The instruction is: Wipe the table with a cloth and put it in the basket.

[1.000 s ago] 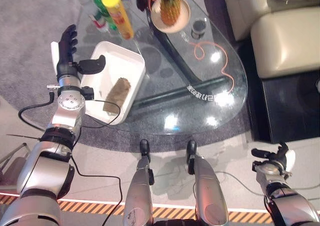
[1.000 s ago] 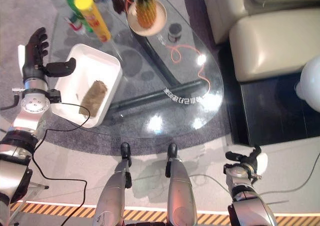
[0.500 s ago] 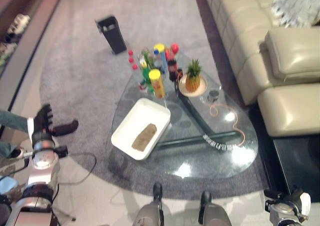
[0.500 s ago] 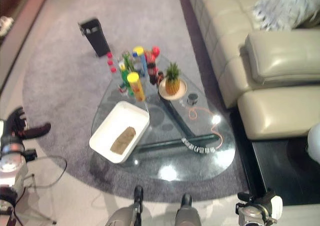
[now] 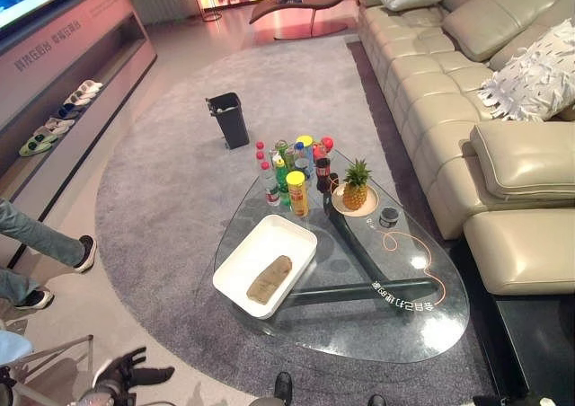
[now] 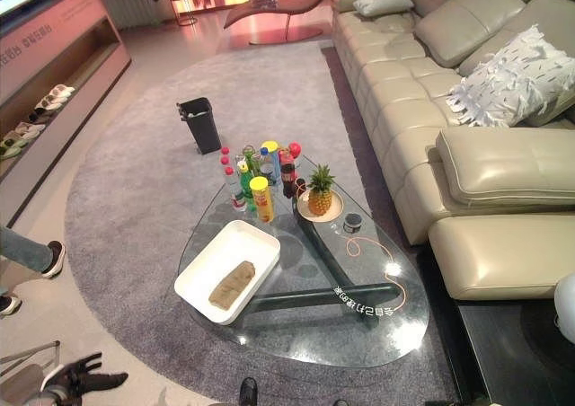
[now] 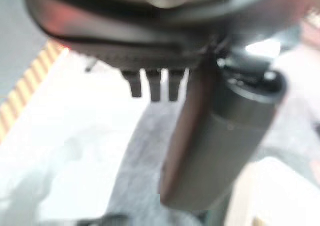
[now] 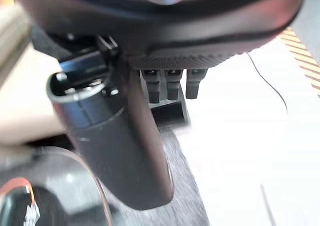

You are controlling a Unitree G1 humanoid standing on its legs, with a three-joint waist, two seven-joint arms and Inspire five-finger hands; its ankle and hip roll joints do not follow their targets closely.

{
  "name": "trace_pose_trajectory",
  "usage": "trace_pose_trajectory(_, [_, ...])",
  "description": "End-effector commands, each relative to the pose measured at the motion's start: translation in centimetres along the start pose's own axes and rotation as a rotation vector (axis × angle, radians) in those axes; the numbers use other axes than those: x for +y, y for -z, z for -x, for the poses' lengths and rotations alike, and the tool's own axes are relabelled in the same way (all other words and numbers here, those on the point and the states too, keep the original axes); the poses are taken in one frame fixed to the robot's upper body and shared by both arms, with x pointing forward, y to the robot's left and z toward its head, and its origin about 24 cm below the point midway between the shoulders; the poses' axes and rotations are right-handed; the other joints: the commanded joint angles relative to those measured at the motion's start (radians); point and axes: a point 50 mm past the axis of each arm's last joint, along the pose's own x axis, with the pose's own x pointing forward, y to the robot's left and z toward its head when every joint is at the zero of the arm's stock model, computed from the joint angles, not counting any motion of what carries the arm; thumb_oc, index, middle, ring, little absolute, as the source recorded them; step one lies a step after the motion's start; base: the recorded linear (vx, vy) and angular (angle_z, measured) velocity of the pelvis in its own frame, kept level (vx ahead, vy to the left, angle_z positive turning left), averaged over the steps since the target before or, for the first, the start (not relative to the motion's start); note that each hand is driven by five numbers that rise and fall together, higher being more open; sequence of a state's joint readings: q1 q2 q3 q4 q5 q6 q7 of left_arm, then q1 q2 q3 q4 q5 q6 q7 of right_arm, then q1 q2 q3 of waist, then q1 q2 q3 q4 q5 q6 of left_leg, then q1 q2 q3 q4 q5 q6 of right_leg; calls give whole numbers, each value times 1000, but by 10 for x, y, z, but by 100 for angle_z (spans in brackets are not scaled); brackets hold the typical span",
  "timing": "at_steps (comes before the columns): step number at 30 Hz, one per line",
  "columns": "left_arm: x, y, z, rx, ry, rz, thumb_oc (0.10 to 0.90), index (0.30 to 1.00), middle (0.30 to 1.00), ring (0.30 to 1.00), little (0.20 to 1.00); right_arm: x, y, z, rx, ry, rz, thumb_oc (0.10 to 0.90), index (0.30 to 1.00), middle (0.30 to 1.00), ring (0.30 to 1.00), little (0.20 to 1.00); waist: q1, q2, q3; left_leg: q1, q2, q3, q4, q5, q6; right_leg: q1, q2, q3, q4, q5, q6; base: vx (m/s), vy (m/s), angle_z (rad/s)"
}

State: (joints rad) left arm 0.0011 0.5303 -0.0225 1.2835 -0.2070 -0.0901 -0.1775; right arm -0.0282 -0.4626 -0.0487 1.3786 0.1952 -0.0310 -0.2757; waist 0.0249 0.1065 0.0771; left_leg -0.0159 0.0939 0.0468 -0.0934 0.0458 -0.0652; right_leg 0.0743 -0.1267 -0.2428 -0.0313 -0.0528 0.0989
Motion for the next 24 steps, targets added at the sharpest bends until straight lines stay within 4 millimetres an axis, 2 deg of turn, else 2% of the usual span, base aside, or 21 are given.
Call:
trace_pose_trajectory(1, [7, -23, -3, -21, -25, -63, 800, 900, 900, 900, 900, 15, 10, 3, 45, -108, 122, 800, 900, 900, 900, 900, -3, -63, 9, 77, 14, 60, 6, -17, -28, 19, -65, 44, -41, 97, 57, 0, 0, 0])
trace_pose_trajectory(3, [-11, -9, -6, 54, 11, -73, 800, 900, 900, 900, 900, 23, 17, 6, 79, -178, 193, 800, 900, 900, 900, 900, -3, -70, 3, 83, 14, 61, 6, -20, -25, 22, -64, 48, -45, 100, 58, 0, 0, 0])
trace_pose_trajectory(8, [-36, 7, -7, 151, 91, -119, 800, 900, 900, 900, 900, 35, 22, 10, 101, -254, 273, 800, 900, 900, 900, 900, -2, -78, -1, 89, 18, 63, 6, -23, -24, 24, -63, 51, -51, 105, 59, 9, 5, -5])
trace_pose_trajectory(9, [-53, 14, -7, 194, 136, -129, 800, 900, 900, 900, 900, 44, 25, 13, 119, -312, 332, 800, 900, 900, 900, 900, -3, -84, -5, 94, 20, 66, 6, -26, -22, 25, -61, 55, -54, 107, 58, 36, 11, -6])
trace_pose_trajectory(11, [-64, 17, -7, 219, 163, -144, 800, 900, 900, 900, 900, 51, 26, 16, 119, -348, 382, 800, 900, 900, 900, 900, -4, -88, -6, 97, 23, 68, 6, -28, -22, 25, -61, 57, -56, 110, 59, 31, 15, -8])
trace_pose_trajectory(14, [-74, 19, -7, 241, 200, -164, 800, 900, 900, 900, 900, 59, 27, 19, 119, -375, 414, 800, 900, 900, 900, 900, -4, -93, -6, 103, 26, 72, 6, -30, -22, 27, -63, 56, -55, 110, 60, 26, 9, -11])
trace_pose_trajectory(24, [-81, 20, -7, 250, 221, -189, 800, 900, 900, 900, 900, 70, 24, 23, 102, -417, 475, 800, 900, 900, 900, 900, -3, -100, -6, 121, 27, 72, 6, -39, -14, 36, -60, 59, -43, 99, 55, 3, 2, -1])
